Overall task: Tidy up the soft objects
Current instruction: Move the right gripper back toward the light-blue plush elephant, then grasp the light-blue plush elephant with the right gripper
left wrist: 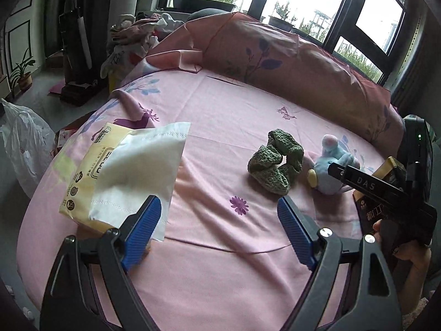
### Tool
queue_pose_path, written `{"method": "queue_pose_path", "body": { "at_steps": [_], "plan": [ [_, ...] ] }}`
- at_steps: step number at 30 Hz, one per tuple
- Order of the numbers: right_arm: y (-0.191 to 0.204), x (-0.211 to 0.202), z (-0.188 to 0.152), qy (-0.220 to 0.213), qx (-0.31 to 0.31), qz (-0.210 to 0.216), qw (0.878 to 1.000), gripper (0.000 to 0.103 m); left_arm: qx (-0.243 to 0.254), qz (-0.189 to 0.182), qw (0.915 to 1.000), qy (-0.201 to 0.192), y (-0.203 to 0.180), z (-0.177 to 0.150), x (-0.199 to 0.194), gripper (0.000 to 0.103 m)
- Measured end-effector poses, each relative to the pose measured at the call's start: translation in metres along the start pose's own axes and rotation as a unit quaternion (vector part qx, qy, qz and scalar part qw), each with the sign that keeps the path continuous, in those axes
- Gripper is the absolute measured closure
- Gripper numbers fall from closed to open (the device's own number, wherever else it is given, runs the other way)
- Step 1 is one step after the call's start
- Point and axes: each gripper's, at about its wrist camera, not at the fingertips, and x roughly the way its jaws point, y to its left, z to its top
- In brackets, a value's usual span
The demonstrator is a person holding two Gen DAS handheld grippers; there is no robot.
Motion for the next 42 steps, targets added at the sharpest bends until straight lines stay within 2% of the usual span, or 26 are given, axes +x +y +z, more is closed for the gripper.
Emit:
{"method": "queue_pose_path", "body": {
  "at_steps": [5, 6, 9, 11, 13, 14, 19, 25, 29, 35, 36, 37, 38, 40, 42],
  "plan": [
    [-0.002, 0.006, 0.024, -0.02, 0.02, 0.001, 1.0, 0.028, -0.012, -0.017, 0.9997, 0.011, 0.001, 0.001, 0.004, 0.017],
    [0.002, 0.013, 0.029, -0.013, 0.015, 0.002, 1.0, 0.032, -0.009, -0.017, 0.9997, 0.012, 0.0, 0.001, 0.004, 0.017],
    [0.006, 0.032, 0.028, 0.01, -0.004, -0.022, 1.0, 0.055, -0.005, -0.012, 0.9998, 0.016, -0.002, 0.001, 0.007, 0.017],
    [0.004, 0.034, 0.025, -0.006, -0.007, -0.029, 1.0, 0.058, -0.006, -0.013, 0.9997, 0.02, -0.002, 0.001, 0.007, 0.017],
    [0.002, 0.027, 0.023, -0.019, -0.003, -0.022, 1.0, 0.067, -0.002, -0.021, 0.9995, 0.025, -0.004, 0.0, 0.008, 0.017],
    [0.001, 0.022, 0.021, -0.022, -0.003, -0.02, 1.0, 0.068, 0.002, -0.026, 0.9993, 0.027, -0.005, -0.001, 0.008, 0.017],
    [-0.004, -0.007, 0.008, 0.005, -0.004, 0.049, 0.999, 0.07, 0.001, -0.038, 0.9985, 0.04, -0.003, -0.002, 0.009, 0.017],
    [-0.004, -0.05, -0.036, 0.065, -0.023, 0.118, 0.991, 0.07, -0.016, -0.1, 0.9906, 0.092, -0.003, -0.01, 0.011, 0.017],
    [-0.003, -0.066, -0.061, 0.081, -0.036, 0.126, 0.988, 0.069, 0.015, -0.132, 0.9837, 0.121, -0.017, -0.021, 0.008, 0.017],
    [-0.002, -0.07, -0.078, 0.099, -0.057, 0.101, 0.988, 0.069, 0.079, -0.172, 0.968, 0.165, -0.041, -0.044, 0.007, 0.017],
    [-0.003, -0.072, -0.077, 0.095, -0.055, 0.099, 0.989, 0.069, 0.086, -0.17, 0.9672, 0.168, -0.045, -0.048, 0.007, 0.017],
    [-0.006, -0.075, -0.076, 0.091, -0.047, 0.102, 0.989, 0.061, 0.09, -0.171, 0.9663, 0.17, -0.047, -0.051, 0.008, 0.017],
    [-0.009, -0.077, -0.075, 0.087, -0.039, 0.093, 0.991, 0.059, 0.095, -0.174, 0.9647, 0.173, -0.05, -0.054, 0.008, 0.017],
    [-0.017, -0.081, -0.073, 0.078, -0.023, 0.091, 0.993, 0.031, 0.099, -0.189, 0.9601, 0.181, -0.053, -0.058, 0.008, 0.017],
    [-0.022, -0.084, -0.074, 0.072, -0.014, 0.106, 0.992, 0.024, 0.103, -0.202, 0.9553, 0.189, -0.057, -0.061, 0.01, 0.017]
  ]
}}
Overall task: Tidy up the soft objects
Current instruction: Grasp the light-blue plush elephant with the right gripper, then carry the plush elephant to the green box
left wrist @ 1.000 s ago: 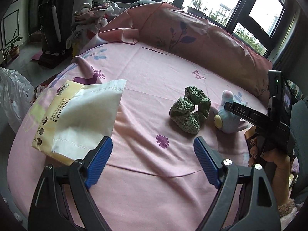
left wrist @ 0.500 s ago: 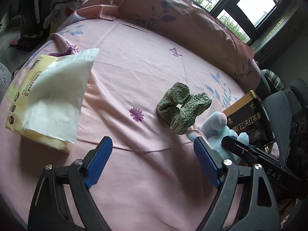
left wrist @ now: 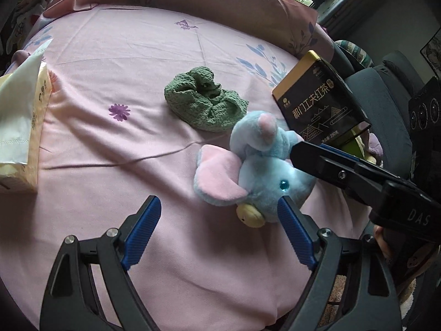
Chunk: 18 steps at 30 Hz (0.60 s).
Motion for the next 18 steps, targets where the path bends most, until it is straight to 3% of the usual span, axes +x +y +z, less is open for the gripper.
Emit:
{"method": "queue_pose_path", "body": {
  "at_steps": [3, 7, 11, 14, 15, 18],
  "plan": [
    [-0.003, 0.008, -0.001, 0.017, 0.004, 0.01, 1.0, 0.024, 0.001, 0.005, 0.9999, 0.01, -0.006, 0.0, 0.008, 0.017],
    [-0.008, 0.026, -0.006, 0.044, 0.011, 0.023, 0.999, 0.024, 0.012, 0.004, 0.9999, -0.007, -0.017, 0.001, 0.011, 0.017],
    [-0.016, 0.042, -0.009, 0.063, 0.037, 0.063, 0.995, 0.024, 0.013, -0.025, 0.9996, -0.002, -0.025, 0.001, 0.022, 0.019],
    [-0.022, 0.046, -0.011, 0.057, 0.043, 0.077, 0.994, 0.032, 0.016, -0.05, 0.9986, 0.006, -0.033, 0.002, 0.029, 0.028],
    [-0.024, 0.046, -0.011, 0.056, 0.044, 0.075, 0.995, 0.039, 0.019, -0.058, 0.9981, 0.005, -0.036, 0.003, 0.029, 0.034],
    [-0.027, 0.044, -0.01, 0.051, 0.044, 0.093, 0.993, 0.041, 0.031, -0.074, 0.9968, 0.002, -0.046, 0.004, 0.029, 0.044]
  ]
}}
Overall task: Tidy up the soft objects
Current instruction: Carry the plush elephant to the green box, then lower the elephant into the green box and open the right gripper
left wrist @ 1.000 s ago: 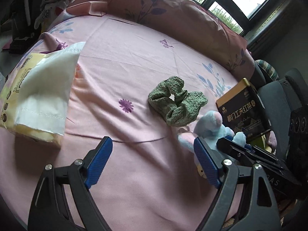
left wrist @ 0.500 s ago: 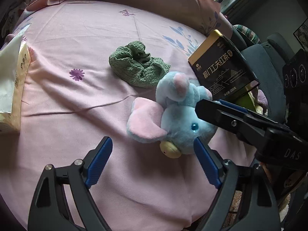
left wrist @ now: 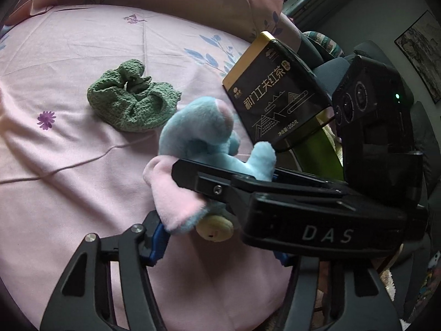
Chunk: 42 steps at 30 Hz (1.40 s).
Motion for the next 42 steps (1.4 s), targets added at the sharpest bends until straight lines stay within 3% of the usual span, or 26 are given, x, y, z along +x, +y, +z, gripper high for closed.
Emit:
{"method": "queue_pose_path", "body": {
  "at_steps": [4, 9, 15, 21, 29, 32, 38, 42],
  "plan": [
    [0.002, -0.012, 0.002, -0.014, -0.01, -0.003, 1.0, 0.042, 0.014, -0.002, 0.9998, -0.014, -0.012, 0.002, -0.006, 0.045],
    [0.013, -0.051, 0.002, -0.064, -0.045, -0.002, 0.997, 0.042, 0.054, -0.009, 0.9959, -0.072, -0.043, -0.001, -0.032, 0.045],
    [0.014, -0.113, 0.0, -0.146, -0.061, 0.005, 0.987, 0.042, 0.109, -0.009, 0.9846, -0.136, -0.095, 0.003, -0.055, 0.046],
    [-0.026, -0.171, 0.003, -0.224, -0.023, 0.027, 0.974, 0.042, 0.168, -0.003, 0.9707, -0.171, -0.161, 0.018, -0.045, 0.046],
    [-0.11, -0.222, 0.001, -0.296, 0.076, 0.025, 0.952, 0.042, 0.241, -0.036, 0.9598, -0.139, -0.227, 0.052, 0.018, 0.046],
    [-0.138, -0.23, 0.0, -0.319, 0.103, 0.032, 0.942, 0.042, 0.259, -0.031, 0.9564, -0.13, -0.245, 0.062, 0.041, 0.046],
    [-0.192, -0.224, 0.006, -0.324, 0.183, 0.028, 0.928, 0.042, 0.254, -0.023, 0.9627, -0.089, -0.254, 0.081, 0.089, 0.047],
    [-0.213, -0.219, 0.009, -0.325, 0.208, 0.029, 0.922, 0.042, 0.226, -0.005, 0.9714, -0.072, -0.253, 0.091, 0.11, 0.049]
  ]
}}
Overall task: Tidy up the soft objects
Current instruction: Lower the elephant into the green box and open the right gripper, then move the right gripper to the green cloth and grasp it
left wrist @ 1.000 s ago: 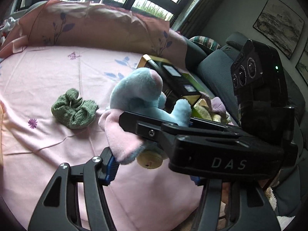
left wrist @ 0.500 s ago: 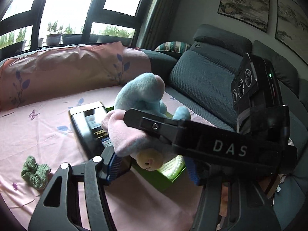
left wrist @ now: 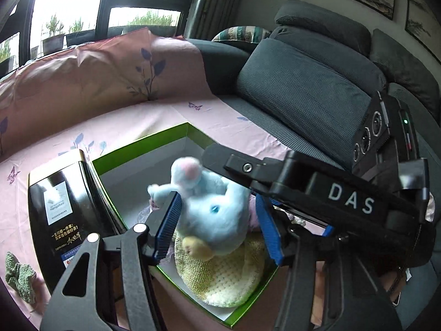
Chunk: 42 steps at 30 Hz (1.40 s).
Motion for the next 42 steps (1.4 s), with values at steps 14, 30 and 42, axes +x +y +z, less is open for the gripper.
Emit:
{"method": "queue_pose_path", "body": {
  "at_steps": [14, 30, 42],
  "plan": [
    [0.007, -0.029, -0.002, -0.04, -0.011, -0.081, 0.996, 0.023, -0.024, 0.009, 0.9997, -0.002, 0.011, -0.006, -0.035, 0.027],
    [0.129, 0.006, -0.069, 0.077, -0.158, 0.015, 0.984, 0.01, -0.17, 0.207, 0.9619, -0.052, 0.139, -0.081, -0.157, 0.02],
    [0.197, 0.115, -0.158, 0.228, -0.228, 0.044, 0.946, 0.01, -0.289, 0.246, 0.9252, -0.003, 0.253, -0.15, -0.156, 0.021]
  ]
}}
